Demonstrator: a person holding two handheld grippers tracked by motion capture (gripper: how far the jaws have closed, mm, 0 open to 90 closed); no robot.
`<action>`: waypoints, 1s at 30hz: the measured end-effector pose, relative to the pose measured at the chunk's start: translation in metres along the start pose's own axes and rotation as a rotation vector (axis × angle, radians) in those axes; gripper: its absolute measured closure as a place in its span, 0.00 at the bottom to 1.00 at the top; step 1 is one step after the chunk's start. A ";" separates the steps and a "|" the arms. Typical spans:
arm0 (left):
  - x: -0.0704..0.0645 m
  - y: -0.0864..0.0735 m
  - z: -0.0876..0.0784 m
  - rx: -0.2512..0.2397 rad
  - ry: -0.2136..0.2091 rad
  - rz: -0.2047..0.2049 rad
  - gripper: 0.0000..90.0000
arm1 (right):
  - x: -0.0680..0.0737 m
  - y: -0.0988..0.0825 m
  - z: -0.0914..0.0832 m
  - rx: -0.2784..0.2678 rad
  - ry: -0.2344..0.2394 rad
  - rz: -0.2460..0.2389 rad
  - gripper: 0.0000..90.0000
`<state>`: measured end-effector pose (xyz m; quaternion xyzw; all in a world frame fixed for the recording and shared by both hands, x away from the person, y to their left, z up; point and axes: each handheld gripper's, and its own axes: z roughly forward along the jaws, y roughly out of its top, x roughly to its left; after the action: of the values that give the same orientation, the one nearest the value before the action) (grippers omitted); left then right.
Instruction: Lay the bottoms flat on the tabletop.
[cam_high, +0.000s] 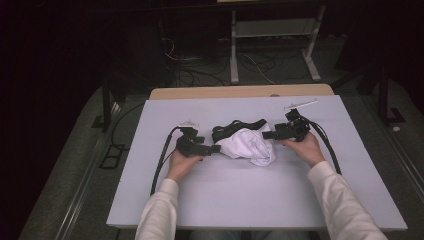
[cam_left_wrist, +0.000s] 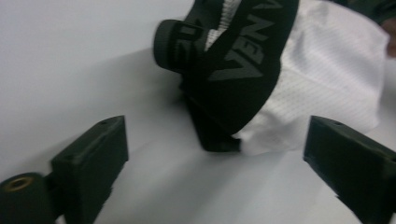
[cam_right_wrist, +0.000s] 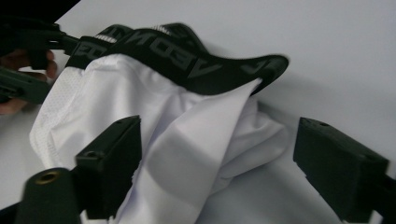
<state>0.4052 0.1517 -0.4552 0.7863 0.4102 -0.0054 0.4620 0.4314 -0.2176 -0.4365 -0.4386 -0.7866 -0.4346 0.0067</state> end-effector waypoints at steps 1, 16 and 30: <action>0.000 -0.001 0.005 0.000 -0.031 -0.002 0.16 | 0.000 -0.001 0.003 0.011 0.028 -0.001 0.30; -0.020 0.022 -0.003 -0.003 -0.050 0.126 0.93 | 0.029 -0.002 -0.028 0.012 0.106 -0.048 0.94; -0.088 0.077 -0.084 0.020 -0.011 0.296 0.95 | 0.090 0.015 -0.108 -0.097 0.168 -0.072 0.94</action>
<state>0.3662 0.1385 -0.3178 0.8428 0.2870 0.0546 0.4520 0.3463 -0.2272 -0.3236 -0.3719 -0.7766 -0.5073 0.0358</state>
